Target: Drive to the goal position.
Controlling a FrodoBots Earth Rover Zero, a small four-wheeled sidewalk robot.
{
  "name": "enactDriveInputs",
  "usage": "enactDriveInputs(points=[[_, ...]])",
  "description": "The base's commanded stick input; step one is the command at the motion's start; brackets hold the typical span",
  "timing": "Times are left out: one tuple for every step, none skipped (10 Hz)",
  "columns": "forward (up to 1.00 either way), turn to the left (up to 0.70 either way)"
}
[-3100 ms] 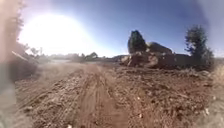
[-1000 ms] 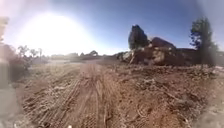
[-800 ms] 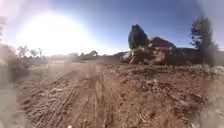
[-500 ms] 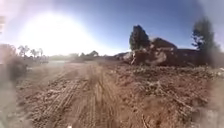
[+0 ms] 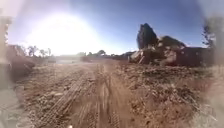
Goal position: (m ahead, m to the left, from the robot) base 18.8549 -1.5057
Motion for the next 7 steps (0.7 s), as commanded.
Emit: enactDriveInputs(points=[[0.5,0.0],[0.5,0.0],[0.5,0.0],[0.5,0.0],[0.5,0.0],[0.5,0.0],[0.5,0.0]])
